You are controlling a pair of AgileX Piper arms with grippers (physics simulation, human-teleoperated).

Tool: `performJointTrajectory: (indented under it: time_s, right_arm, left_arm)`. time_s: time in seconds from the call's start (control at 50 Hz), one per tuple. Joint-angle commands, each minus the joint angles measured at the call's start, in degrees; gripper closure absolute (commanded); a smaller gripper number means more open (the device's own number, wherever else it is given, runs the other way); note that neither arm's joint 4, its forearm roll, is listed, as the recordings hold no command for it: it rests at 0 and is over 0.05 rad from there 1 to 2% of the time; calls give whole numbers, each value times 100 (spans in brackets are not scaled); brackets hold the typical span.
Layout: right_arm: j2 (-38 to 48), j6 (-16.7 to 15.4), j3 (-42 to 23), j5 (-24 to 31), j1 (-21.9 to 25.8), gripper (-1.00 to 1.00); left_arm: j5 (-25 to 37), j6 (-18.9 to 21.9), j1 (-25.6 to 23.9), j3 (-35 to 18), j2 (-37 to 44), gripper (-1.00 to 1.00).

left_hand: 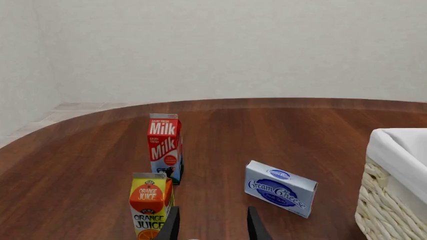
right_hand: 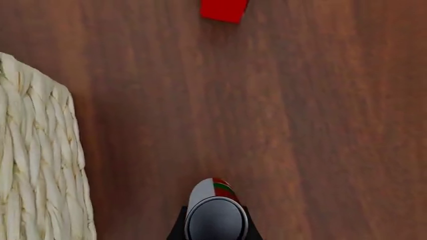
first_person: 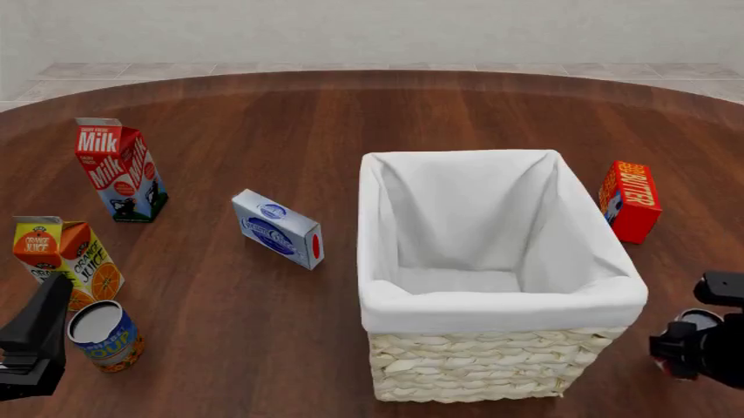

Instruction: Pick up the tomato sauce, and put it in the basket.

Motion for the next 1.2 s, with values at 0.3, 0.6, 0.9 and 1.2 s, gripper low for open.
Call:
performJointTrajectory:
  time_s: [0.3,0.6,0.9,1.2]
  right_arm:
    - [-1757,116,-681,1866,239,100]
    - [-2210,-37,-1285,2444,376,100]
    - [-2296,-59,-1862,2851,554,100]
    - [-2100,-205,-2362,2968,638,100]
  left_arm:
    - [0,0,0,0,0,-100]
    - [0,0,1,0,-1,-100]
    - [0,0,0,0,-1,-100]
    - [0,0,1,0,0,-100]
